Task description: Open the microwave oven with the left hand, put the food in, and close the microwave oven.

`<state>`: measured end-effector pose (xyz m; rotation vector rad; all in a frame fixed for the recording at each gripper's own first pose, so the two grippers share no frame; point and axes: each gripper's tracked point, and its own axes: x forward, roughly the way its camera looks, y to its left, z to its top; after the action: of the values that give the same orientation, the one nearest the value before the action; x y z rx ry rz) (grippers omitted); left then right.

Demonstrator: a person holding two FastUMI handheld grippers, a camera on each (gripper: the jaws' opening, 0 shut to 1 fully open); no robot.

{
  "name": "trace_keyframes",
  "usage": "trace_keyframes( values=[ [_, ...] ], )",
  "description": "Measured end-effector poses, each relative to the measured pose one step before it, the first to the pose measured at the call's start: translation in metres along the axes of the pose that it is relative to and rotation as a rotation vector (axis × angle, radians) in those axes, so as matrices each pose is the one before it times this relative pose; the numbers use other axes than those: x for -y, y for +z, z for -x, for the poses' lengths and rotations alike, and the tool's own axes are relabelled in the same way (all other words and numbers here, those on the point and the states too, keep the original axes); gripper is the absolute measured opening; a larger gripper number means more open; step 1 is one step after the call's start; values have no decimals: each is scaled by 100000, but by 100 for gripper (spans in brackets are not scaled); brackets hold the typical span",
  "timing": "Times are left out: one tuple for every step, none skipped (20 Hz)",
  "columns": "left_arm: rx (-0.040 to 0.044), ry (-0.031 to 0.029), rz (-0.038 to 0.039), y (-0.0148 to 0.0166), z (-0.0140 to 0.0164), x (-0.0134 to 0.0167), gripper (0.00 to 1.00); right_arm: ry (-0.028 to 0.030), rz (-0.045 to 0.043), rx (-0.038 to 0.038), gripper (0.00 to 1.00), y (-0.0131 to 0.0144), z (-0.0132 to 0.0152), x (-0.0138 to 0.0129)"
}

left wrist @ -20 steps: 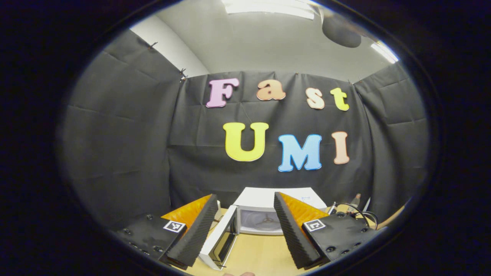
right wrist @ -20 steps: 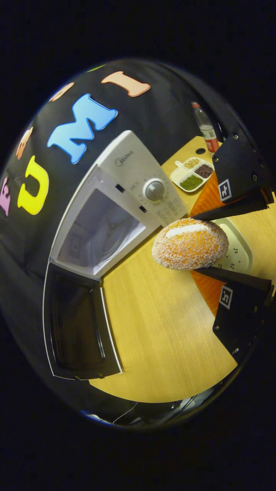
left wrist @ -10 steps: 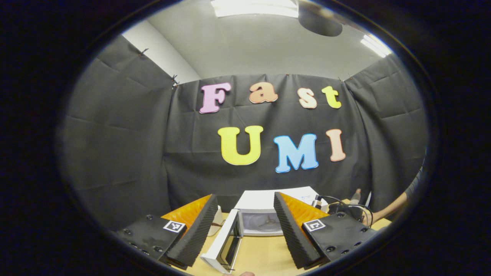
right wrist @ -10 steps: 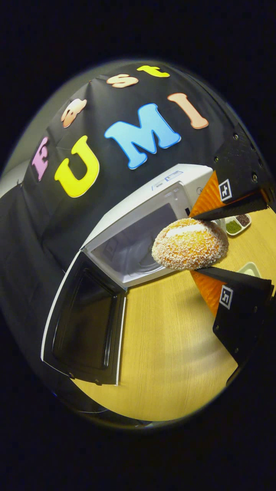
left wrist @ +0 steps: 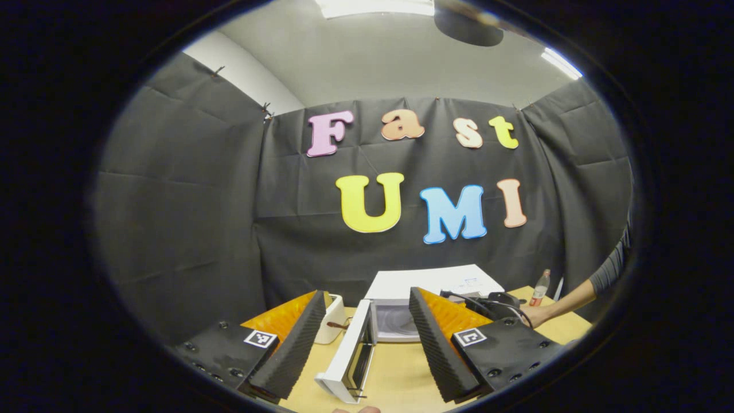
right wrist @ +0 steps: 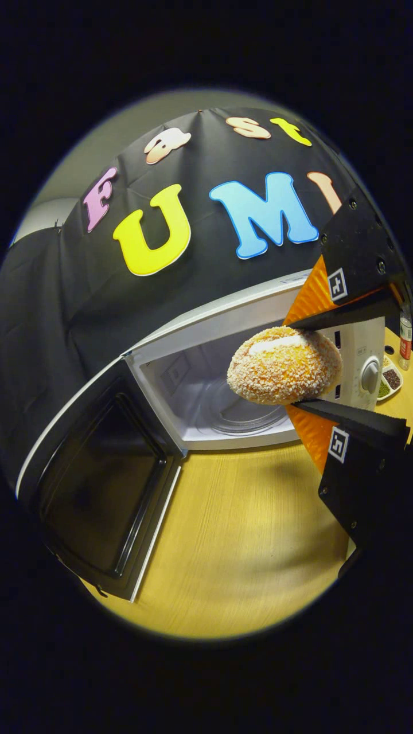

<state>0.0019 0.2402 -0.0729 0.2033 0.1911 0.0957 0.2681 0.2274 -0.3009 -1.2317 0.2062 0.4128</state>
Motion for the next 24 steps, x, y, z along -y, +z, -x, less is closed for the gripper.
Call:
trace_keyframes(
  values=[
    [-131,517,39,-53,-84,-359,95,-233,1478,-642,65,48,-871,-135],
    [-457,362,278,-128,-1,-281,95,-356,1469,-674,65,-18,-788,-135],
    [-360,444,78,-158,81,-252,95,-108,1498,-972,65,-78,-689,-170],
    [-476,637,-159,-306,22,-347,96,171,928,-680,65,-28,-568,-359],
    [-513,686,-127,-217,34,-450,96,-118,617,-451,65,51,-781,-340],
    [-561,702,-17,-205,3,-274,94,-693,1115,-898,63,-3,-533,-115],
    [-617,732,-117,-269,93,-359,94,-257,1176,-817,65,180,-678,-391],
    [-778,727,-402,-272,5,-306,94,-337,682,-292,65,257,-567,-328],
    [-876,394,-614,-314,42,-221,94,-388,997,-303,65,319,-692,-157],
    [-273,87,-779,-23,9,-183,94,-339,1241,-478,65,185,-615,-79],
    [18,-201,-774,40,13,-180,94,43,971,-738,65,96,-566,-233],
    [-18,108,-719,95,-77,-306,95,88,462,-1095,65,76,-676,-125],
    [-218,324,-531,-54,-46,-351,95,139,-180,-617,65,-16,-439,-48],
    [11,151,-224,120,-7,-289,96,-162,-104,-659,65,77,-481,-3],
    [2,270,45,22,-1,-306,97,299,48,-550,65,284,-854,-40],
    [-121,209,166,-153,-18,-249,97,163,-228,-566,65,145,-468,13],
    [-120,324,256,-121,108,-433,94,249,-242,-284,65,168,-279,-30],
    [-304,346,257,-146,39,-332,99,-93,109,30,65,251,-354,54],
    [-693,457,161,-222,-190,-381,98,-256,342,-222,65,89,-425,8],
    [-600,523,-225,-81,45,-405,97,649,-105,-284,65,-37,-250,-195],
    [100,255,-355,-32,-7,-280,97,140,-1049,-584,66,-120,-279,-67],
    [422,294,-177,182,49,-277,99,1465,-1550,-852,71,128,-131,-544],
    [159,263,111,12,101,-276,97,2225,-898,-1215,85,-286,-55,-750],
    [-159,370,271,-9,63,-276,99,-916,-139,-1225,91,28,224,82]
  ],
)
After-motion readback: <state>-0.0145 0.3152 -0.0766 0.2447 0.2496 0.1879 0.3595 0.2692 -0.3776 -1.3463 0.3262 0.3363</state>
